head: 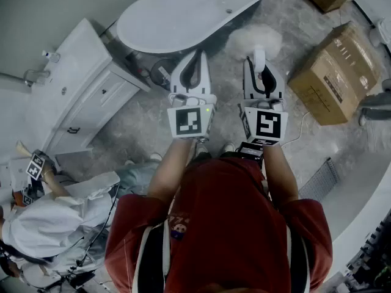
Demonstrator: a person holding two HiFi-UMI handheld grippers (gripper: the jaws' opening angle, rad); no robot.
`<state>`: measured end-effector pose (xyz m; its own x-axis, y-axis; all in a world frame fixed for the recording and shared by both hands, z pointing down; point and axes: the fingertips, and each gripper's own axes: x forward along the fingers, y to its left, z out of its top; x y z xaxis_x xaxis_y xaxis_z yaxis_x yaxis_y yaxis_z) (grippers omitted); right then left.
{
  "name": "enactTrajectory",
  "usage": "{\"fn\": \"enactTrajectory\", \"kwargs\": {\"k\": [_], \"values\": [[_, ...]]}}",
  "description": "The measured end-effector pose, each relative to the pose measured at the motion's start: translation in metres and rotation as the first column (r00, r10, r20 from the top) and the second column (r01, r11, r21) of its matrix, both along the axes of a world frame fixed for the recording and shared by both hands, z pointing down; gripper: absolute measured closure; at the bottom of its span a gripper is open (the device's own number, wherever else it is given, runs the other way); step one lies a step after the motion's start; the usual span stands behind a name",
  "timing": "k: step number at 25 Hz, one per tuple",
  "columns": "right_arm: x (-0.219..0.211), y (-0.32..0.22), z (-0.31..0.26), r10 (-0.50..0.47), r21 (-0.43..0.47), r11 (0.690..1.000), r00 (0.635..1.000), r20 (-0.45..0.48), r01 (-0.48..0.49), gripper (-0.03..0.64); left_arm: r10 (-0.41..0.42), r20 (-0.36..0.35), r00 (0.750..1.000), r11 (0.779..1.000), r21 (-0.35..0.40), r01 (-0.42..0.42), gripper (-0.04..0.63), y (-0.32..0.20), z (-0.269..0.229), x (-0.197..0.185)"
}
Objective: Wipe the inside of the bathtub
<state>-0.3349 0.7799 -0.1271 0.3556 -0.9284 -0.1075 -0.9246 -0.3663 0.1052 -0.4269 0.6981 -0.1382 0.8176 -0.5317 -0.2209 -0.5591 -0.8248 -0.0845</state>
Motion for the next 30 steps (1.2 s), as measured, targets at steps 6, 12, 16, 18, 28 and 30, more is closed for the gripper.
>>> {"fn": "enactTrajectory", "kwargs": {"k": [6, 12, 16, 18, 28, 30], "values": [[0.004, -0.005, -0.003, 0.018, -0.009, 1.000, 1.000, 0.019, -0.018, 0.520, 0.031, 0.002, 1.000, 0.999, -0.010, -0.031, 0.580, -0.003, -0.002, 0.009], [0.028, 0.017, 0.004, 0.028, 0.010, 1.000, 0.999, 0.045, -0.029, 0.522, 0.038, -0.024, 0.999, 0.999, -0.030, -0.038, 0.580, 0.024, -0.009, 0.033], [0.052, 0.037, 0.016, 0.022, 0.039, 0.999, 0.991, 0.135, -0.028, 0.520, 0.034, -0.021, 0.999, 0.999, -0.026, -0.035, 0.580, 0.043, -0.003, 0.052], [0.063, 0.043, 0.021, 0.025, 0.042, 0.999, 0.986, 0.167, -0.032, 0.520, 0.031, -0.010, 0.999, 0.999, -0.026, -0.032, 0.580, 0.049, 0.001, 0.060], [0.094, 0.041, 0.032, 0.020, 0.017, 1.000, 0.994, 0.109, -0.022, 0.522, -0.015, 0.024, 1.000, 1.000, -0.027, 0.015, 0.580, 0.049, 0.015, 0.092], [0.102, 0.035, 0.034, 0.016, 0.015, 1.000, 0.994, 0.111, -0.018, 0.522, -0.017, 0.025, 1.000, 0.999, -0.029, 0.017, 0.580, 0.042, 0.017, 0.100]]}}
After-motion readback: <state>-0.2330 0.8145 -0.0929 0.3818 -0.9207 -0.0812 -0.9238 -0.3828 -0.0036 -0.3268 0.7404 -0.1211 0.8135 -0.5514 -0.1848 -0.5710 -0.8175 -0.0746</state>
